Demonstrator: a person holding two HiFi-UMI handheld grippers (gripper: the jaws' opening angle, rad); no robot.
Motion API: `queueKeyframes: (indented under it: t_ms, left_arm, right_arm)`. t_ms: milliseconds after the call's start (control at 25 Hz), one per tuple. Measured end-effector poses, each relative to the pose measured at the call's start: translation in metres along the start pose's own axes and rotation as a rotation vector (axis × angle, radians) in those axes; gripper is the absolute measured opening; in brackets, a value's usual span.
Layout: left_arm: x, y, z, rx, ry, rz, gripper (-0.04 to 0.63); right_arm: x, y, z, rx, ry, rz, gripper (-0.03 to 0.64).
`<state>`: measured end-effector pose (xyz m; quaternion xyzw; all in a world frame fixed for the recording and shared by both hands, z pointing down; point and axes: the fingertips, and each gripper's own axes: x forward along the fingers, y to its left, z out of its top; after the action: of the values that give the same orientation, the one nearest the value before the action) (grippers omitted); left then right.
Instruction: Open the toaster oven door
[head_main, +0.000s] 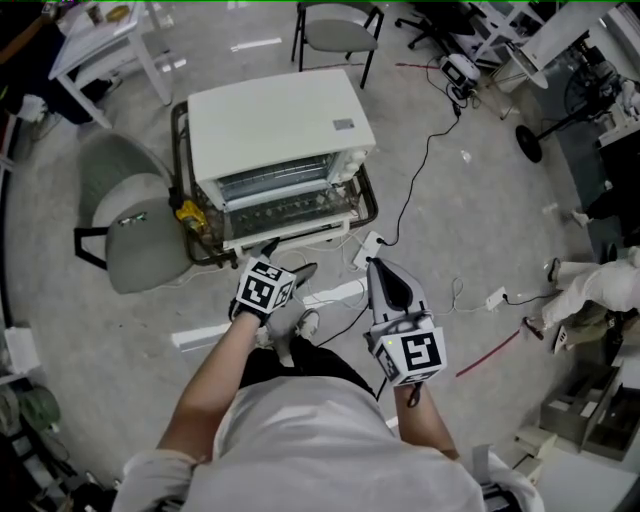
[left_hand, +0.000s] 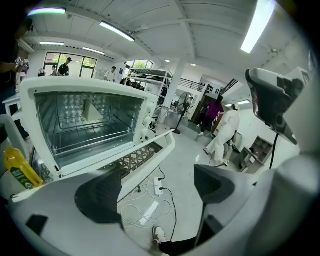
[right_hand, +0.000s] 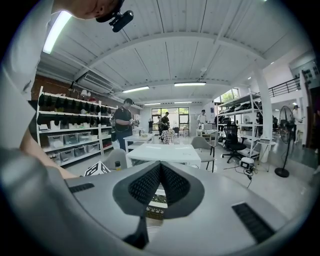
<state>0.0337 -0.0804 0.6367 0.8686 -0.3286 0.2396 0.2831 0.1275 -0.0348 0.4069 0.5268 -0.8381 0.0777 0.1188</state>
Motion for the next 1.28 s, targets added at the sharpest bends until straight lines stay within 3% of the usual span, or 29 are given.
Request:
queueKeyframes:
  t_ms: [560, 1280]
  left_arm:
    - [0.000, -0.003, -0.011, -0.064, -0.055, -0.008, 0.443]
    - [-0.006, 0.008, -0.042, -0.232, -0.111, 0.007, 0.442]
  right_arm:
    - [-0.002, -0.002, -0.006, 0.009, 0.020, -0.006, 0.022]
    - [0.005, -0.002, -0.012, 0.012, 0.037, 0.028, 0.022]
